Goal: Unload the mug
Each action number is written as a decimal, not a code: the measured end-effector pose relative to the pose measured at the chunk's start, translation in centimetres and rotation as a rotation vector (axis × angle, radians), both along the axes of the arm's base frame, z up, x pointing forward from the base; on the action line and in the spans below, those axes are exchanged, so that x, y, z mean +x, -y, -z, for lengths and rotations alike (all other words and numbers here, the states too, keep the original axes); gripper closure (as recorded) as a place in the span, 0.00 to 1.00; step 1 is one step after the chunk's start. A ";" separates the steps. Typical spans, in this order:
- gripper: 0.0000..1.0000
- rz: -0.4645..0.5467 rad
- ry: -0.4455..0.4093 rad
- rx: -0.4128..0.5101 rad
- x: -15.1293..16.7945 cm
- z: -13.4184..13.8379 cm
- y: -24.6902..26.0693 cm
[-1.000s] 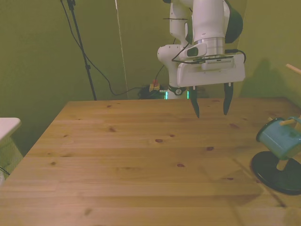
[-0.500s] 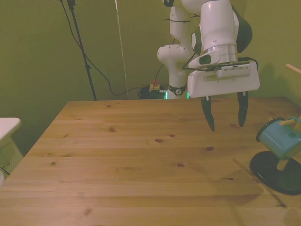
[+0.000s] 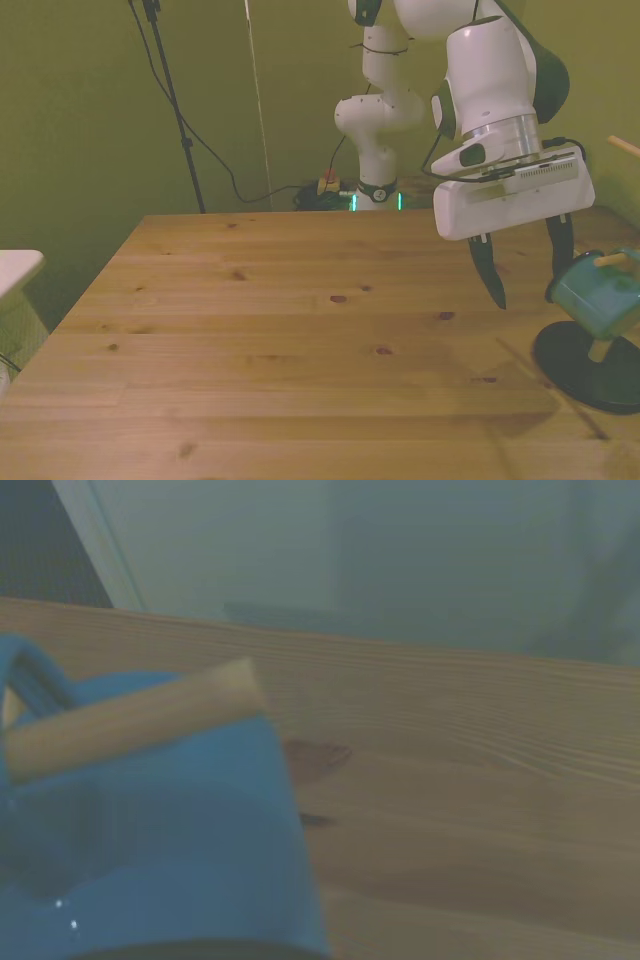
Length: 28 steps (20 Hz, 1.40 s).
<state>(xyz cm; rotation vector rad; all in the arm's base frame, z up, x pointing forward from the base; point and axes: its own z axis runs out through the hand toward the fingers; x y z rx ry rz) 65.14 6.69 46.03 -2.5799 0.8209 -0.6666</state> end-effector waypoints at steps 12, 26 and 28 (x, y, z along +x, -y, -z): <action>1.00 -0.091 -0.031 0.029 4.3 0.8 -0.7; 1.00 -0.155 -0.048 0.029 4.5 0.4 -0.7; 1.00 -0.162 -0.047 0.027 4.4 0.3 -0.6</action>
